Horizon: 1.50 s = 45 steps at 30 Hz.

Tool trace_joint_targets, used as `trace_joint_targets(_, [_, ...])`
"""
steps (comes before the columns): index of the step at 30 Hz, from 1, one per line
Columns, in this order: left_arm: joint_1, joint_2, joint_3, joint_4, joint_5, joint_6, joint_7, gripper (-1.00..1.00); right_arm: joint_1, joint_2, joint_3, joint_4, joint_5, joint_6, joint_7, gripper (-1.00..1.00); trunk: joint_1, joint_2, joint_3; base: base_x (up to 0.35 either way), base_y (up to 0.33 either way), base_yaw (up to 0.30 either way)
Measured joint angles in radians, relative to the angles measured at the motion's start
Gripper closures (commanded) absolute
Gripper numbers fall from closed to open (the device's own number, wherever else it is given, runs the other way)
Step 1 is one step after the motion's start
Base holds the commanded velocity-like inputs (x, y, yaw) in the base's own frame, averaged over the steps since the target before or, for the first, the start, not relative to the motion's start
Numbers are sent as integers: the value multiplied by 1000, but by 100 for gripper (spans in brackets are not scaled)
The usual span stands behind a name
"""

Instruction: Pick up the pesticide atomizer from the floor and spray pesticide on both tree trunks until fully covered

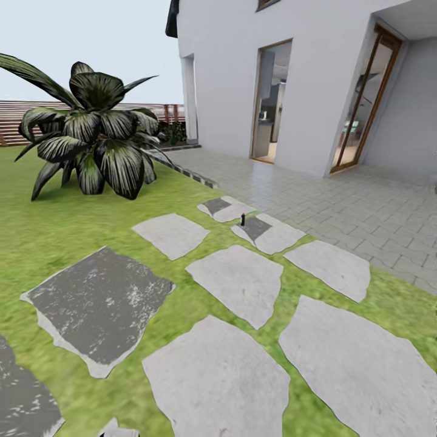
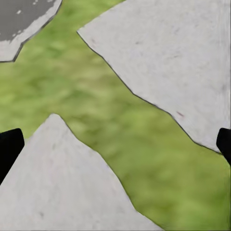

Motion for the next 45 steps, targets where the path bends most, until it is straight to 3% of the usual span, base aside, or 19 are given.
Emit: trace_joint_targets(45, [0, 0, 0, 0, 0, 1, 0, -100, 0, 0, 0, 1, 1, 0, 0, -100, 0, 0, -1, 316, -121, -3])
